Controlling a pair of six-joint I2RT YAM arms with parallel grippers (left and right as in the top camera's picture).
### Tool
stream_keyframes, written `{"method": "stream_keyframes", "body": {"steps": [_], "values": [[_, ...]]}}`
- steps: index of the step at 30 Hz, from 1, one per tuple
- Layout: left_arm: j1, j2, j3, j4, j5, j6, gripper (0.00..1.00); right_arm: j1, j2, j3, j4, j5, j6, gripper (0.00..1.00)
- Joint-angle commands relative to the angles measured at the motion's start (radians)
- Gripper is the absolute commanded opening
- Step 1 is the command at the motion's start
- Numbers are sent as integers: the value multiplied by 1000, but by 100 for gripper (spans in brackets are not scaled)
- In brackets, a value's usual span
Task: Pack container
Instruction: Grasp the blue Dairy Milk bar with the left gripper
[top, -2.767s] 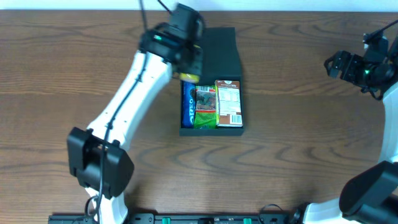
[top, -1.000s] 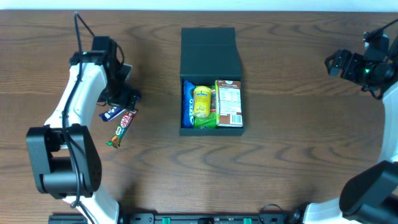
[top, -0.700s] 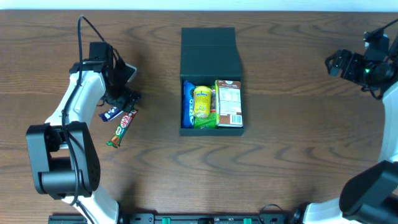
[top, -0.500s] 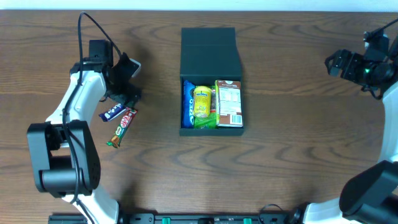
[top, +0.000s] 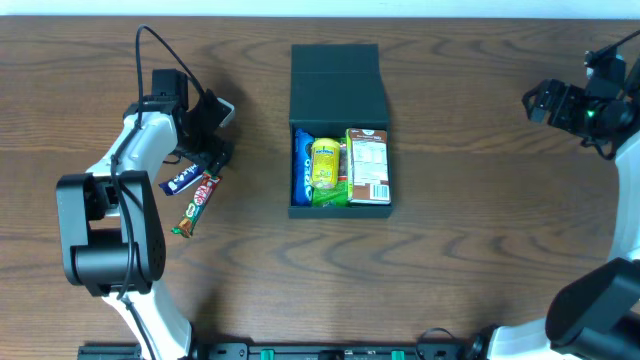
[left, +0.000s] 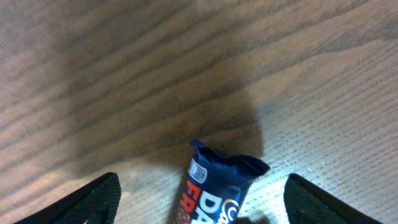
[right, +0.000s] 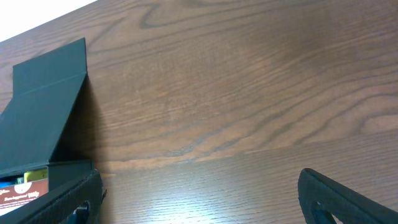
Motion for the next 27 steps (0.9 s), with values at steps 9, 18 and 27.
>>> {"method": "stream_keyframes", "body": {"steps": [9, 18, 27], "values": [[2, 35, 0, 0, 8, 5, 81, 6, 7, 9, 0, -6, -11, 99], [2, 38, -7, -10, -30, 22, 77, 6, 7, 9, 8, -7, -11, 99], [1, 58, -8, -21, -30, 22, 72, 6, 7, 9, 8, -7, -11, 99]]}}
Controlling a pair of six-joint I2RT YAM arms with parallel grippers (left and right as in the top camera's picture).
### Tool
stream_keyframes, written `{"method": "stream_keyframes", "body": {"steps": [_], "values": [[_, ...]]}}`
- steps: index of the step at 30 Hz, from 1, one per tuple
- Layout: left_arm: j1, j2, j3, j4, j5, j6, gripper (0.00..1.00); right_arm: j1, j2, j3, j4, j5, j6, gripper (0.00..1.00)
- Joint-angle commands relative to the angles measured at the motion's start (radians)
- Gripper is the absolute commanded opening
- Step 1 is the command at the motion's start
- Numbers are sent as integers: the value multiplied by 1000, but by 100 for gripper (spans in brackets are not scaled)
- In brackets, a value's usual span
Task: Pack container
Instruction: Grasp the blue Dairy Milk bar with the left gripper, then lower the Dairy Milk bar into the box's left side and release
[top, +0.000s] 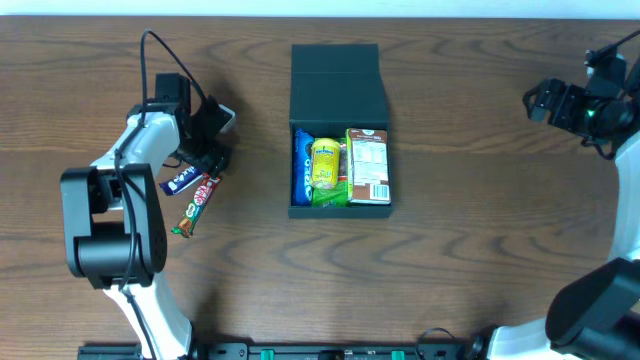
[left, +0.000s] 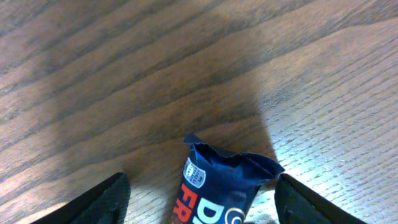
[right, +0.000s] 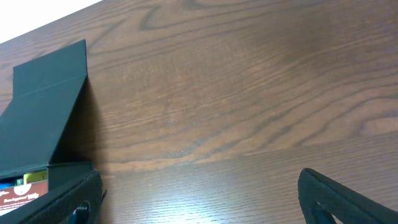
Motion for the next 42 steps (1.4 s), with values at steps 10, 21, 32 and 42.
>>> {"method": "stream_keyframes", "body": {"steps": [10, 21, 32, 42], "values": [[1, 18, -7, -4, -13, 13, 44, 6, 7, 9, 0, -7, -11, 99], [0, 16, 72, -4, -50, -227, 11, 6, 7, 9, 0, -7, -11, 99], [-95, 15, 457, -177, 12, -691, 6, 6, 7, 9, 8, -7, -11, 99], [-429, 15, 470, -180, -12, -990, 6, 6, 7, 9, 3, -6, -12, 99]]}}
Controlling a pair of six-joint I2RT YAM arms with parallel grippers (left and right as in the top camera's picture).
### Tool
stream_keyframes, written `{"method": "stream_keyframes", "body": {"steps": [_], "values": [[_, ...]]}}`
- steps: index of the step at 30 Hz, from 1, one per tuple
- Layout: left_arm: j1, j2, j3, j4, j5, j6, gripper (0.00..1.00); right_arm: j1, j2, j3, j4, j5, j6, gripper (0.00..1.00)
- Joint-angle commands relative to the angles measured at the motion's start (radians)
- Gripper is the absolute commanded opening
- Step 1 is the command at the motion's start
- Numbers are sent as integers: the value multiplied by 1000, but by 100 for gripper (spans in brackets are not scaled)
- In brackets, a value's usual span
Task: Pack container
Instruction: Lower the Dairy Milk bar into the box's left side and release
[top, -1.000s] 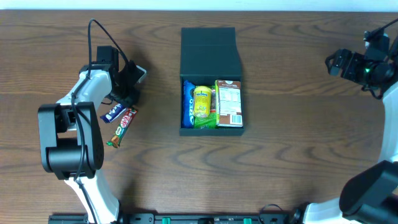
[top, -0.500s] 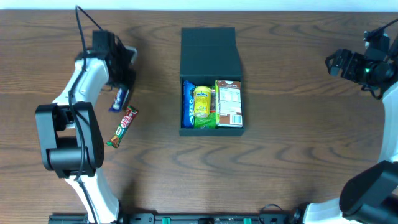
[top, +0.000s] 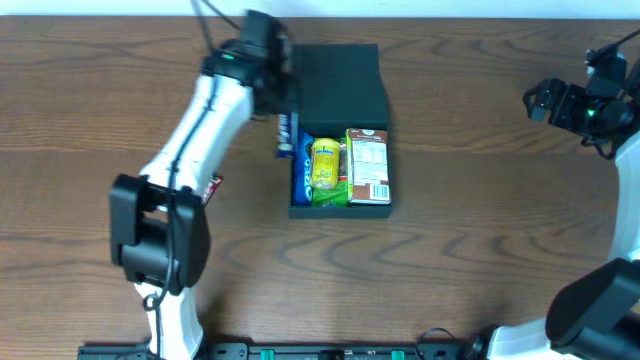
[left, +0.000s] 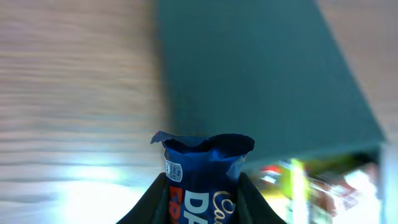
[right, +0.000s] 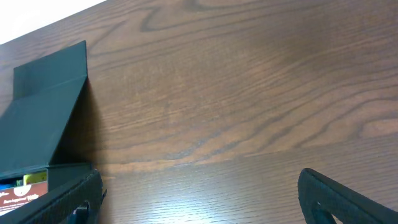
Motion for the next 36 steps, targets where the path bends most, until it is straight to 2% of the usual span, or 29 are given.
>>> {"method": "stream_keyframes", "body": {"steps": [1, 7, 11, 17, 33, 36], "values": [[-84, 2, 15, -2, -19, -56, 5, 6, 7, 9, -1, -6, -12, 99], [-200, 3, 13, -13, -60, -137, 6, 6, 7, 9, -1, -6, -12, 99], [-238, 3, 13, -47, -214, -139, 6, 6, 7, 9, -1, -6, -13, 99], [-241, 4, -17, -100, -357, -134, 6, 6, 7, 9, -1, -6, -13, 99], [-241, 5, -92, -144, -391, -229, 5, 6, 7, 9, -17, -6, -12, 99], [-241, 5, -92, -158, -391, -274, 8, 6, 7, 9, -18, -6, -12, 99]]}}
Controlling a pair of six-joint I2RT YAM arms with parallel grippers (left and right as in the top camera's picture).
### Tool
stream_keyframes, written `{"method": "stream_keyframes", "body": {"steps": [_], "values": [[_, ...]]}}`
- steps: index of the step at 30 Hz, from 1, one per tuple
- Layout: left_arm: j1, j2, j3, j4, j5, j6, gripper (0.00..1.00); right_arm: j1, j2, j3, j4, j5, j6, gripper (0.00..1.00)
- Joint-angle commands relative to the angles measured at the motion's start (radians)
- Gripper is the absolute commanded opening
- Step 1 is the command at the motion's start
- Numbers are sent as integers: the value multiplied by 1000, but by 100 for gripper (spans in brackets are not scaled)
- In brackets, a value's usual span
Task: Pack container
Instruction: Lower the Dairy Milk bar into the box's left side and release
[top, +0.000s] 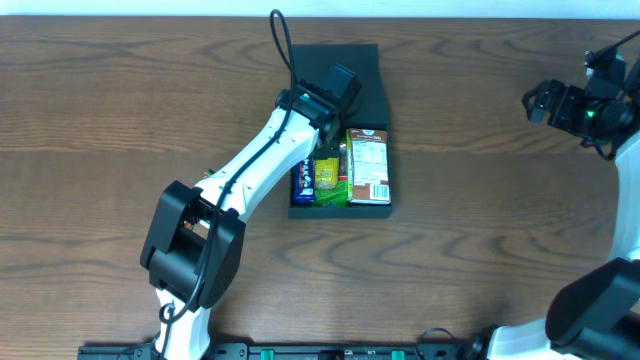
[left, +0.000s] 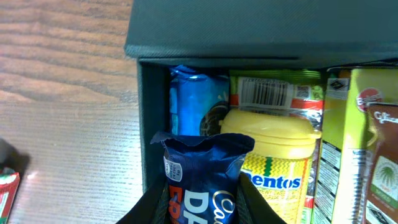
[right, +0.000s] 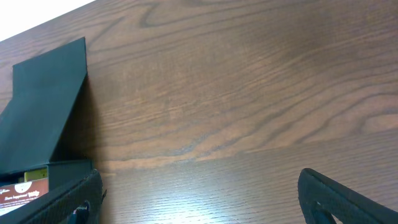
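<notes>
My left gripper is shut on a dark blue Cadbury bar, held upright over the left side of the open dark green box. Below it the box holds a blue Oreo pack, a yellow Mentos tub, a green packet and a yellow-brown carton. In the overhead view the left arm reaches across to the box and hides the bar. My right gripper stands open over bare wood at the far right, holding nothing.
The box lid lies folded back behind the box. A red candy bar lies on the wooden table left of the box.
My left gripper, still shut on the blue bar, has moved from the box's rear left corner to above the contents at the box's left side. The right arm has not moved.
My left gripper stood open astride the blue bar on the table at the left, beside the red bar, at both first moments. Then it was shut on the bar by the box lid. Now it holds the bar over the box's contents.
</notes>
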Motion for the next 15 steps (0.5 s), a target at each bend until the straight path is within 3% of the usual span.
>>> {"method": "stream_keyframes", "body": {"steps": [1, 2, 5, 9, 15], "values": [[2, 5, -2, -8, -24, -50, 38, 6, 7, 9, -2, -6, -12, 99], [2, 5, -2, -8, -25, -50, 70, 6, 7, 9, -3, -6, -12, 99], [8, 5, -1, -6, -27, -45, 97, 6, 7, 9, -4, -7, -12, 99], [31, -4, 14, -12, -34, -34, 95, 6, 7, 9, -11, -7, -12, 99], [88, -116, 38, -122, -145, 106, 95, 6, 7, 9, -20, -6, -12, 99]]}}
